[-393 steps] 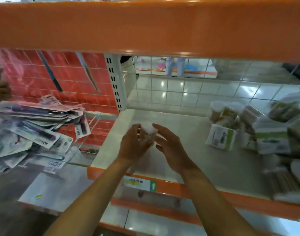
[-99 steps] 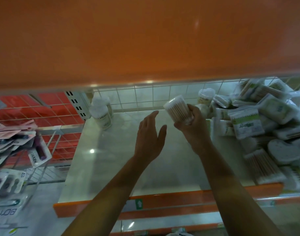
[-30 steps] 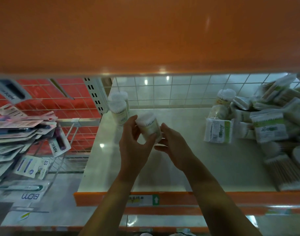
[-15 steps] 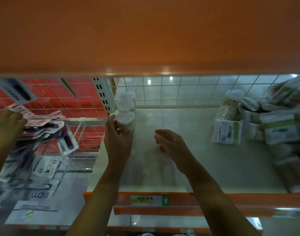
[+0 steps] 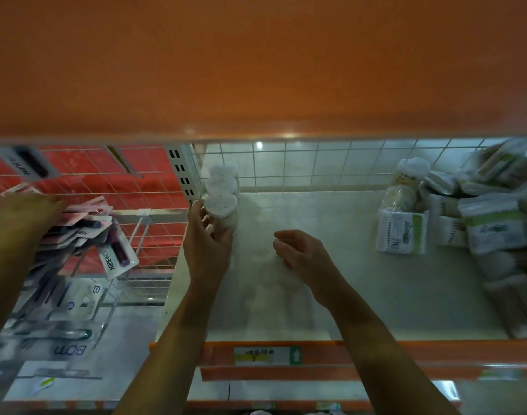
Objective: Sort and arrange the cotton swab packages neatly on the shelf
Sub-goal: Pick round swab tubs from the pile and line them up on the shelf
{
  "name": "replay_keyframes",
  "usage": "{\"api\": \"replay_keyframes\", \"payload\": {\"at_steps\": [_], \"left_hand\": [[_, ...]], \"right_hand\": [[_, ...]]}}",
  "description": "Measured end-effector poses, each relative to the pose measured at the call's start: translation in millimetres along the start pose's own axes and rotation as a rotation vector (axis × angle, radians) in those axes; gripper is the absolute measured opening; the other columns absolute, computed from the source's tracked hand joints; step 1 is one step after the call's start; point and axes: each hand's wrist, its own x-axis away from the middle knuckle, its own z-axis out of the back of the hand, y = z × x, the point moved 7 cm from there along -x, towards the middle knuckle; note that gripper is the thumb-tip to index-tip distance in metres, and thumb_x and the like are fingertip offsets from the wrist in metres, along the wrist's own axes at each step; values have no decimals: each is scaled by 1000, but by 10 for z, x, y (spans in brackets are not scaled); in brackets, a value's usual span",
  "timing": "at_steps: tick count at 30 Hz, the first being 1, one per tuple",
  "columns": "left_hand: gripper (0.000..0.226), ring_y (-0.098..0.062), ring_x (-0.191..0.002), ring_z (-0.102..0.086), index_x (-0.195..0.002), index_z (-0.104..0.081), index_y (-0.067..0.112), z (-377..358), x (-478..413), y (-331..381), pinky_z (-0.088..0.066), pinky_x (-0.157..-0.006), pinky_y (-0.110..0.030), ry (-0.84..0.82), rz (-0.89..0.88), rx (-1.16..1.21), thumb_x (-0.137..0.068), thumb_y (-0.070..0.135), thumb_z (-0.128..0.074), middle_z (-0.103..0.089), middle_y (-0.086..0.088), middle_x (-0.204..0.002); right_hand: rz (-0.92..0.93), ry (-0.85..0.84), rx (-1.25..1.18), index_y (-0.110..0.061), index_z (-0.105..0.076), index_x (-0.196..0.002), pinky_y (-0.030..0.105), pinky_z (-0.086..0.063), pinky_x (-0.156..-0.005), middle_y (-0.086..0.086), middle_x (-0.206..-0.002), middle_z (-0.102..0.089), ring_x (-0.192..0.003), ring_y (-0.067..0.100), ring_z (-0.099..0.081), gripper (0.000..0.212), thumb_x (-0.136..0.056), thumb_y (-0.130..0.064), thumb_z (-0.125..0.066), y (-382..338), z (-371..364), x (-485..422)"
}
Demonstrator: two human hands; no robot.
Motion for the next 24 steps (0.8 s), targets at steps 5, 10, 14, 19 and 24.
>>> {"api": "replay_keyframes", "payload": {"at_steps": [5, 10, 14, 19, 24], "left_hand": [[72, -11, -110, -50, -137, -39, 4, -3, 20, -19, -50, -86, -29, 11, 14, 4, -76, 10, -78, -53, -13, -134], [70, -11, -112, -50, -137, -39, 4, -12, 4, -36, -50, -88, -31, 3, -17, -5, -78, 12, -76, -53, -14, -134], [72, -15, -116, -52, -140, -36, 5, -21, 16, -63, -54, -89, -41, -8, 5, -8, -80, 16, -74, -51, -13, -137], [77, -25, -113, -54, -140, -35, -1, 65, 106, 25, -44, -87, -29, 48, 37, -86, -80, 25, -76, -50, -20, -133], [64, -34, -112, -52, -132, -41, -1, 182, 329, 216, -50, -90, -47, 115, 20, -136, -81, 20, -73, -52, -23, -124]], "right_hand": [[-9, 1, -9, -17, -57, -122, 30, -51, -92, 0, -112, -63, -102, 11, -60, 33, -90, -25, -59, 13, -4, 1], [-10, 7, -3, -16, -57, -122, 31, -50, -94, 0, -112, -63, -104, 12, -60, 32, -91, -25, -58, 4, -7, 9], [-9, 18, 0, -16, -57, -122, 30, -50, -92, 0, -111, -64, -103, 12, -60, 32, -91, -24, -59, -2, -1, 26], [9, 38, -20, -16, -57, -122, 31, -51, -92, 2, -111, -64, -103, 13, -61, 32, -91, -24, -58, -19, 21, 81], [27, 84, -28, -16, -56, -123, 35, -51, -94, 1, -112, -64, -104, 12, -61, 34, -91, -25, -58, -8, 49, 164]]}}
